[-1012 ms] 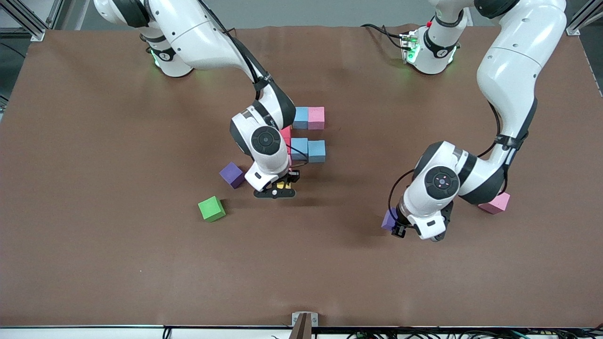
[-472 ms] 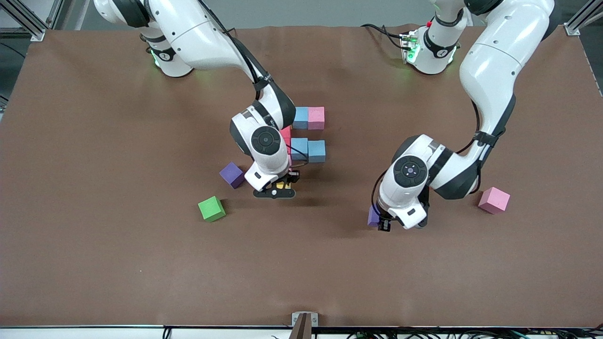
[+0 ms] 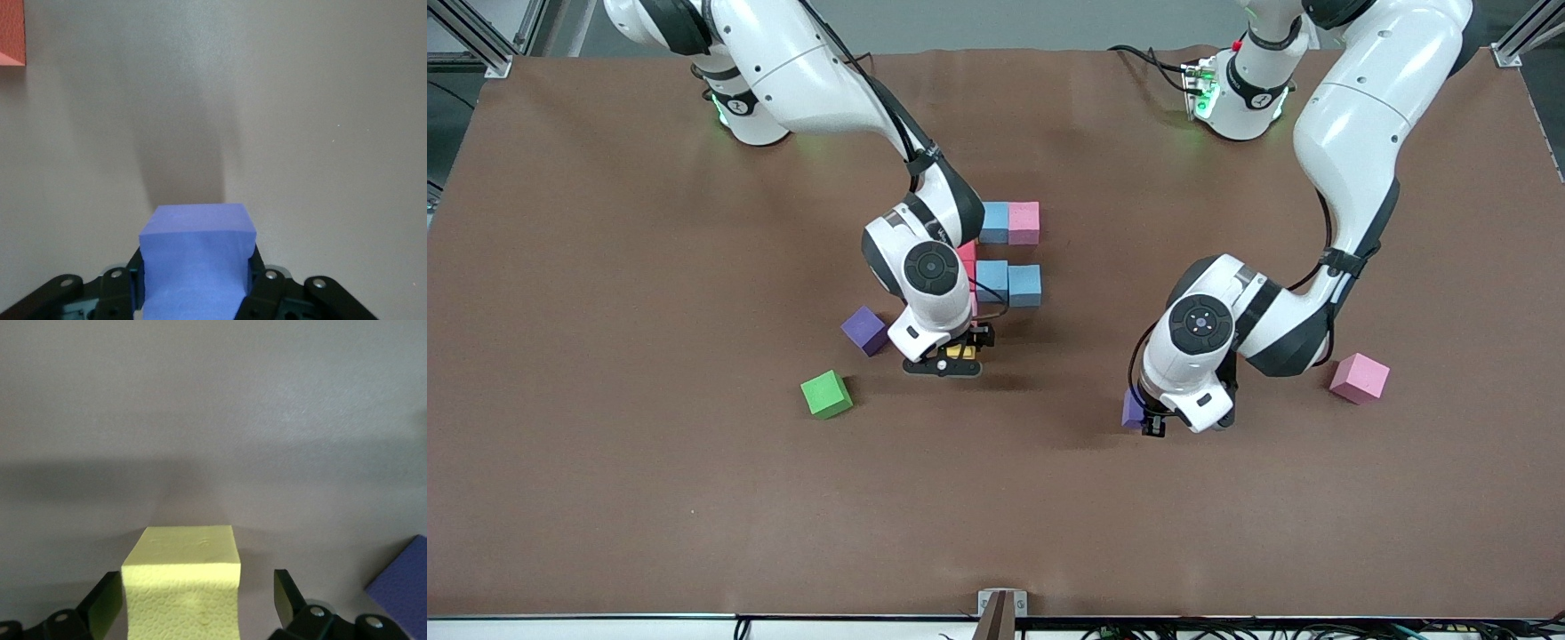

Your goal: Arrange 11 blocks into digit 3

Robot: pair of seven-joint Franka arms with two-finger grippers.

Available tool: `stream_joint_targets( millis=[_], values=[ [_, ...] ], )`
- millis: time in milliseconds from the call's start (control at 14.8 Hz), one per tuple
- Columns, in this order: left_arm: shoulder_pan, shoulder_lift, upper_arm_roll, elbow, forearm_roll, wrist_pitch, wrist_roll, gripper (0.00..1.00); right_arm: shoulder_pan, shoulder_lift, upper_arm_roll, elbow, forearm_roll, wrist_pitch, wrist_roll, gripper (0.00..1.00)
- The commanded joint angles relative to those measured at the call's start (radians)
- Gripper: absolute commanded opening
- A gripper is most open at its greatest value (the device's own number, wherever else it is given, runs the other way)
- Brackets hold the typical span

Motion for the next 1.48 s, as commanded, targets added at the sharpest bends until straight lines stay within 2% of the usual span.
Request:
stream_joint_targets(
  millis=[0, 202, 405, 540, 674, 809, 1012, 1416],
  values=[
    [-0.033, 0.007, 0.007, 0.01, -0.008, -0.005, -0.105, 0.54, -0.002, -0.011, -0.001, 0.004, -0.03, 0.0, 0.007, 1.0],
    [-0.071, 0.01, 0.007, 0.015, -0.01, -0.005, -0.207, 0.54, -0.006, -0.02, 0.002, 0.024, -0.019, -0.014, -0.002, 1.0],
    [-0.129, 0.03, 0.008, 0.018, -0.007, -0.004, -0.265, 0.54, -0.012, -0.037, 0.005, 0.07, -0.006, -0.099, -0.011, 1.0],
    [-0.183, 0.044, 0.03, 0.037, -0.006, -0.004, -0.307, 0.54, -0.025, -0.063, 0.005, 0.076, 0.014, -0.113, -0.028, 1.0],
    [-0.232, 0.056, 0.056, 0.047, -0.008, 0.001, -0.327, 0.54, -0.064, -0.094, 0.005, 0.069, 0.043, -0.118, -0.088, 1.0],
    [-0.252, 0.067, 0.056, 0.047, -0.011, 0.027, -0.344, 0.54, -0.097, -0.117, 0.003, 0.069, 0.047, -0.183, -0.122, 1.0],
    [-0.307, 0.101, 0.062, 0.072, -0.011, 0.058, -0.39, 0.54, -0.16, -0.177, -0.004, 0.067, 0.044, -0.289, -0.122, 1.0],
    [-0.398, 0.173, 0.071, 0.132, -0.013, 0.059, -0.449, 0.54, -0.318, -0.244, -0.004, 0.07, 0.033, -0.397, -0.12, 1.0]
  ],
)
